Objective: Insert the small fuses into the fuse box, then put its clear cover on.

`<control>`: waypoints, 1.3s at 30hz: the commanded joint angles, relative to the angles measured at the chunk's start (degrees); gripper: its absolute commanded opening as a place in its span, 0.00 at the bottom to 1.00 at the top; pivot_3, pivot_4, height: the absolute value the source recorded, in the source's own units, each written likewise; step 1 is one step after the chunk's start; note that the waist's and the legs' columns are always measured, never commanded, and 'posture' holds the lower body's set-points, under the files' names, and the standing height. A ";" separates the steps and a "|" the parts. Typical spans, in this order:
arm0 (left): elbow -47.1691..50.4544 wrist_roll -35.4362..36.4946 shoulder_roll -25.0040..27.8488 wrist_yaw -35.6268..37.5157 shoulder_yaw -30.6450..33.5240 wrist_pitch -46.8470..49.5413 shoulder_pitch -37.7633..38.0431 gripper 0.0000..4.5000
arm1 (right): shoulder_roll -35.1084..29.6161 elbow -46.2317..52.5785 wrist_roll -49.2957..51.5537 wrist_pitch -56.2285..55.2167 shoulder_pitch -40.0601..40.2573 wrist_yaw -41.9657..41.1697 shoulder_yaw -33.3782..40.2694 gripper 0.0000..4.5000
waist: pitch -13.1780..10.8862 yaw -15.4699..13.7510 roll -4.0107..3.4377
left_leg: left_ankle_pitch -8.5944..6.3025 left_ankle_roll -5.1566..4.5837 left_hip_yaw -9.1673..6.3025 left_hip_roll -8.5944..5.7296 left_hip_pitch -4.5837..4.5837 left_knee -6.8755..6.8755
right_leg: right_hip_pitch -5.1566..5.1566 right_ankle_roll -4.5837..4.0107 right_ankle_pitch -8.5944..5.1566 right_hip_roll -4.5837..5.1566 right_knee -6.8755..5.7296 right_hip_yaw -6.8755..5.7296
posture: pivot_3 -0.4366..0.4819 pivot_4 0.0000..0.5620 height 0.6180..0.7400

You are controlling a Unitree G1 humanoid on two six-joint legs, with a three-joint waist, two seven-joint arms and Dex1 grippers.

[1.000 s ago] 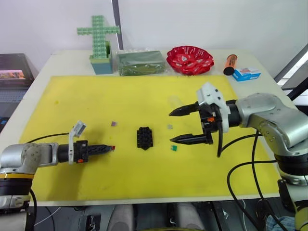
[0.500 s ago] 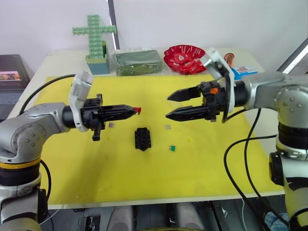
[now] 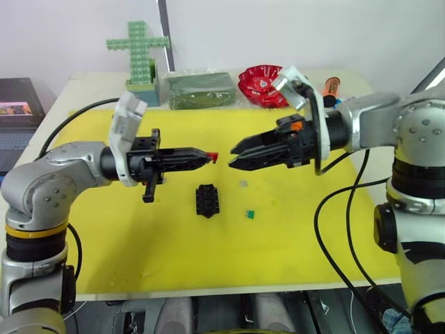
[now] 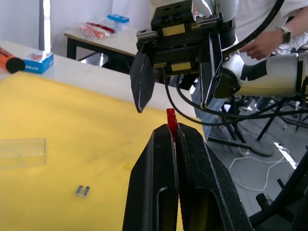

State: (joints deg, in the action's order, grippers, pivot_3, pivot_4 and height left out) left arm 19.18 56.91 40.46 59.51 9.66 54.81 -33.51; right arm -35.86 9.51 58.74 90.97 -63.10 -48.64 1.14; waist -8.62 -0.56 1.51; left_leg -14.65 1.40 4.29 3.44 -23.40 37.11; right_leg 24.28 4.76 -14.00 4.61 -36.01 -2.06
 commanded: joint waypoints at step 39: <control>2.71 2.47 -0.46 -2.41 -0.77 -1.29 -0.92 0.00 | 2.68 1.03 3.05 -0.02 -1.58 3.11 2.28 0.28 | 0.00 0.03 0.00 | 0.00 0.00 0.00 0.00 0.00 -0.02 | 0.00 0.00 0.00 -0.01 0.02 0.00 | 0.48 0.27 1.00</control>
State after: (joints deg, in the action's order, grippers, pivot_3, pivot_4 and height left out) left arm 20.42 58.14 39.86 57.23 8.26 54.57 -33.46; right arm -32.59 8.91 61.00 91.93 -63.84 -45.16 2.77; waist -8.62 -0.53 1.51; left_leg -14.65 1.40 4.29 3.44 -23.40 37.09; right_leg 24.28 4.76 -14.00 4.59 -36.00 -2.06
